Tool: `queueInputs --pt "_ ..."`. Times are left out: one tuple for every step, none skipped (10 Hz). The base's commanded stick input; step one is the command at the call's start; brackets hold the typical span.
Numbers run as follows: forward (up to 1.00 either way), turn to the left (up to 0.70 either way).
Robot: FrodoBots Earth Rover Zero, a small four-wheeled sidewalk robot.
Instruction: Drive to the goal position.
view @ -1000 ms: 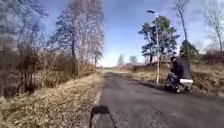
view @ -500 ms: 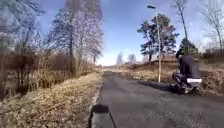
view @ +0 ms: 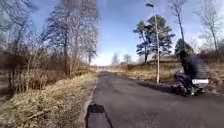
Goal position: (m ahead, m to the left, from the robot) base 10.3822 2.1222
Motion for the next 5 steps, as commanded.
queueInputs --pt "0.68 -0.07" --pt "0.45 -0.10" --pt "0.10 -0.07" --pt "0.03 -0.16" --pt "0.00 -0.20"
